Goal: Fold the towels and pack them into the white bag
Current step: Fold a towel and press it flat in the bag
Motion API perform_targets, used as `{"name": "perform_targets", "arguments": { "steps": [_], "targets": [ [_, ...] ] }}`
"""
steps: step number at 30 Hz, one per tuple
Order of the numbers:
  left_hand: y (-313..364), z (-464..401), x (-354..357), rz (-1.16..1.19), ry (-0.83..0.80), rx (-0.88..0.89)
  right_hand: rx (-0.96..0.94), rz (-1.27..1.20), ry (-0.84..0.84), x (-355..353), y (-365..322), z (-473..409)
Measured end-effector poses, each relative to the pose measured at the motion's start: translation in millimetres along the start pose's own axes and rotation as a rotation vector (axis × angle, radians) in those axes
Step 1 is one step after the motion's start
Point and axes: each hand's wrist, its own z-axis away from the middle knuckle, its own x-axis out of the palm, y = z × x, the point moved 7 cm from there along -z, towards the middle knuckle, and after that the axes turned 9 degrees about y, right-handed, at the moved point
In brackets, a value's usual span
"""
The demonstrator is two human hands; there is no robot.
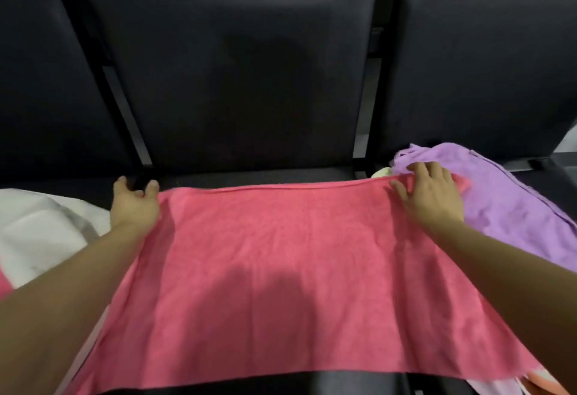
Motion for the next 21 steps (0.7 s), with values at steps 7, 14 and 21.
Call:
{"name": "perform_targets", "arguments": {
  "steps": [7,14,21],
  "targets": [
    [47,93,94,-0.002,-0.269,0.309,0.141,-0.073,0.022,-26,56,15],
    [110,315,199,0.214,-0.763,0.296,0.452,-0.578,0.005,-47,116,39],
    [114,471,248,0.228,-1.112,0.117,0.474,-0.853,-0.327,-28,127,46]
  ]
}}
